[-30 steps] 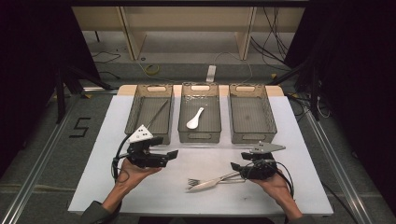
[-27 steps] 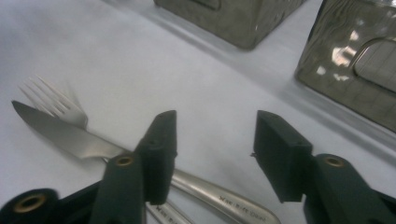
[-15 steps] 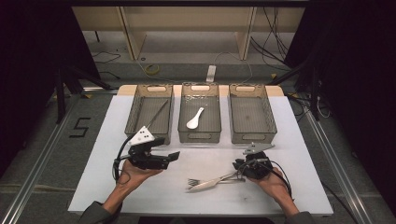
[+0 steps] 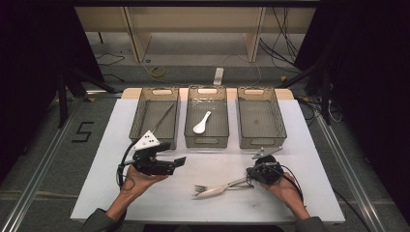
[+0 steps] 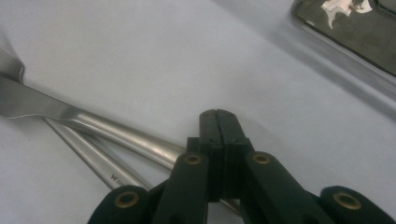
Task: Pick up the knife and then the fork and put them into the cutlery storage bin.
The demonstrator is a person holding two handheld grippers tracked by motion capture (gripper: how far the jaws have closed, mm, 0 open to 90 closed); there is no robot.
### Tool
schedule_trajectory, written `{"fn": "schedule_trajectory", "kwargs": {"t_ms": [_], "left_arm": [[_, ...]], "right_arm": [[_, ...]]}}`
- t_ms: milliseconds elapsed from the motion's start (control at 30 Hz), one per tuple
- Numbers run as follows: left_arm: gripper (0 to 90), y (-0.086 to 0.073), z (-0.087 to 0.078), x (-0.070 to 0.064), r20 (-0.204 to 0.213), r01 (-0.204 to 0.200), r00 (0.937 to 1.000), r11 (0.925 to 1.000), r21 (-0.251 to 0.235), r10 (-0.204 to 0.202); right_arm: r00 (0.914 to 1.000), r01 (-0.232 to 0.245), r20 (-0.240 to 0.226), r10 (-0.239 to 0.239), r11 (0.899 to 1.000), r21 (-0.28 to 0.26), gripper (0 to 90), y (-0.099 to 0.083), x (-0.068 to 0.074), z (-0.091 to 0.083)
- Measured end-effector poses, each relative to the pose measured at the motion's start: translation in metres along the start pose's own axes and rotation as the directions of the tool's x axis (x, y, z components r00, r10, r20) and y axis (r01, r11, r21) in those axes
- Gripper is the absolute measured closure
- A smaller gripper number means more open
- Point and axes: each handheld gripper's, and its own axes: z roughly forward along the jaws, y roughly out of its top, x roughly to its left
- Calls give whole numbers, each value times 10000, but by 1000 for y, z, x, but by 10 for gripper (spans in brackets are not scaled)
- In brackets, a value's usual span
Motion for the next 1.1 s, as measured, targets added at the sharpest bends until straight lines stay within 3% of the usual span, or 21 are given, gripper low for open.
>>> {"fn": "schedule_trajectory", "kwargs": {"t_ms": [167,367,633,1100], "left_arm": [[180,0,1,0,53,2,10000,10000,51,-2],[180,0,1,0,50,10,10000,10000,57,-10],[179,0,0,0,55,25,10000,10000,41,-26],[179,0,0,0,38,6,10000,10000,57,-6]], "right_arm": [[10000,-31,20,30,9995,299,900,-1,3,-4],[9994,-96,-332,121,9973,731,900,-10,10,-12],[9997,-9,-233,28,9966,820,900,-20,18,-22],[9979,-14,-640,89,9932,1163,900,-34,29,-32]]}}
